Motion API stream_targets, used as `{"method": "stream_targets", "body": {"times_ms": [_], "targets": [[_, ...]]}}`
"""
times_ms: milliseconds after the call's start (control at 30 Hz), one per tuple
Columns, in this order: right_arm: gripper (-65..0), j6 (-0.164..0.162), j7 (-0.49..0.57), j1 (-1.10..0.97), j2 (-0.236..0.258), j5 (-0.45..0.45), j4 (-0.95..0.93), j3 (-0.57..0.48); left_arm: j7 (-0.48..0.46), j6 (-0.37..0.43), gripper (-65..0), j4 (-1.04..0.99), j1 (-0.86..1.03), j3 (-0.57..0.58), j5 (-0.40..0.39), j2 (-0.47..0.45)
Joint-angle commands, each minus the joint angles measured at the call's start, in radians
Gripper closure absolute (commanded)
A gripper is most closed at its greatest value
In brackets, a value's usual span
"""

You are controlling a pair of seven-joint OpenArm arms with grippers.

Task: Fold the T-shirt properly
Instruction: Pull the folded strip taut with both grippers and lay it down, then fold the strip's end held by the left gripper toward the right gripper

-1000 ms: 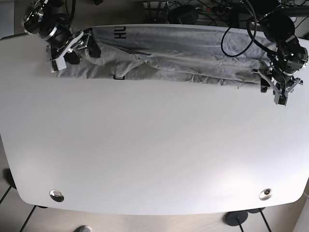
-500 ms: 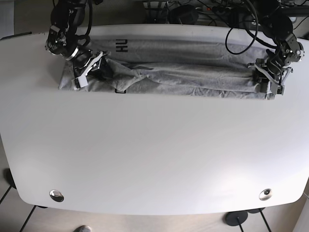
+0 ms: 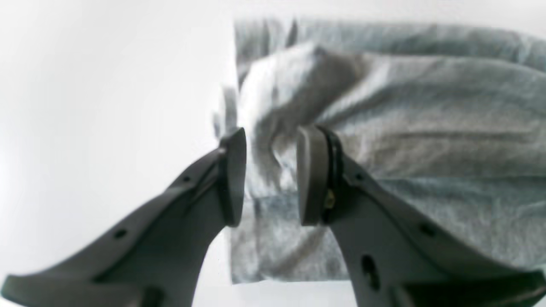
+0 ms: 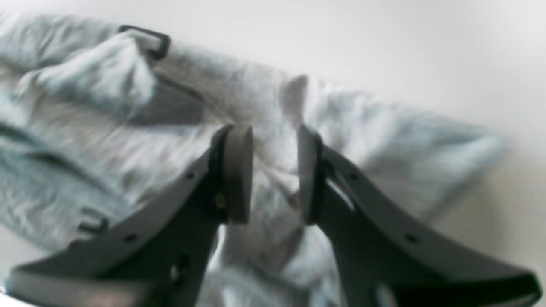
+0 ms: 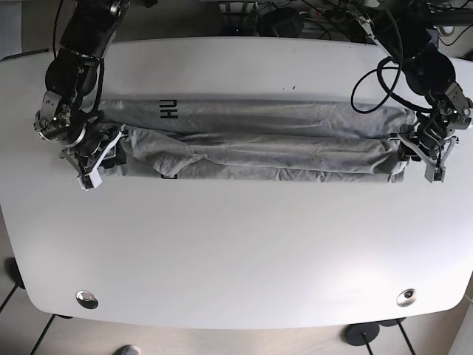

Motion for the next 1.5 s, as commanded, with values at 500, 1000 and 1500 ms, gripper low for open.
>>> {"method": "stream_targets", "body": {"times_ms": [500,1000,1500], "targets": [[-17.4,0.009,0.066,-0.265,-0.039,0.012,0.243,-0.002,-0.107,-0.001,-39.7,-0.251,-0.017,-0.085,-0.08,-0.072],[-17.3,0.009,0.192,-0.237,-0.044,-0.093,0.128,-0.002,-0.271,-0.001,0.0,-0.218,0.066,0.102,-0.066,-0.047],[-17.3,0.009,0.307,-0.153,-0.032,-0.111,-0.16,-0.01,-0.055,-0.001,0.0,0.306,0.137,0.254,-0.06,0.203]]}}
